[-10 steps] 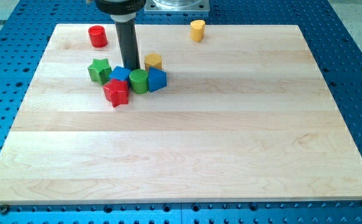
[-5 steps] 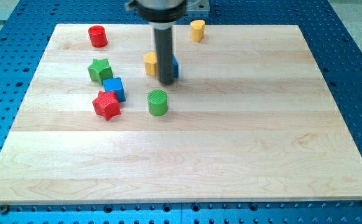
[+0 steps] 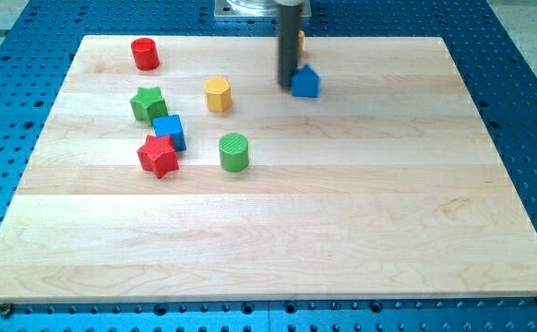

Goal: Place the heart and triangle in a horizontal line

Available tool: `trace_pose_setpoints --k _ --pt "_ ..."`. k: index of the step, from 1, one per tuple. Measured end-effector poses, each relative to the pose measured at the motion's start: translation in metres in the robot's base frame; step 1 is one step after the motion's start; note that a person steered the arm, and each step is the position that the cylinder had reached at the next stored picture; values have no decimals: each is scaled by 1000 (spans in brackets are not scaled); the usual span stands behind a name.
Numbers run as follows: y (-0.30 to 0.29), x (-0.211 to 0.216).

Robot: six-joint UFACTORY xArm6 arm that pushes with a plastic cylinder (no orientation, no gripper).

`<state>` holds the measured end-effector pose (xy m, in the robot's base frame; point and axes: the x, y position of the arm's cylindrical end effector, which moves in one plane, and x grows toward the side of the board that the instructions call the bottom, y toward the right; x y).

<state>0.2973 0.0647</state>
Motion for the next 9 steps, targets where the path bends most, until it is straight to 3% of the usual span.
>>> trace_pose_setpoints --k 2,3,4,6,9 --pt "15 20" --pt "65 30" --pt "48 38" --pt "66 101" --pt "95 46"
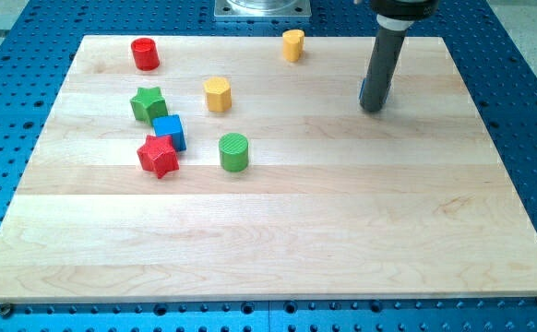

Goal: Place the heart and triangle in a horizontal line

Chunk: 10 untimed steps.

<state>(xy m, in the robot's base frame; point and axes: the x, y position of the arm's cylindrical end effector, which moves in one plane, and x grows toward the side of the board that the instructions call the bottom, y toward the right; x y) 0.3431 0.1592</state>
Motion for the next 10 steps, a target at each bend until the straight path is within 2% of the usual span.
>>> trace_pose_setpoints --k 3,5,6,8,10 --pt "23 -64" --pt "23 -90" --pt "23 -91" --pt "20 -52" --pt "17 -49"
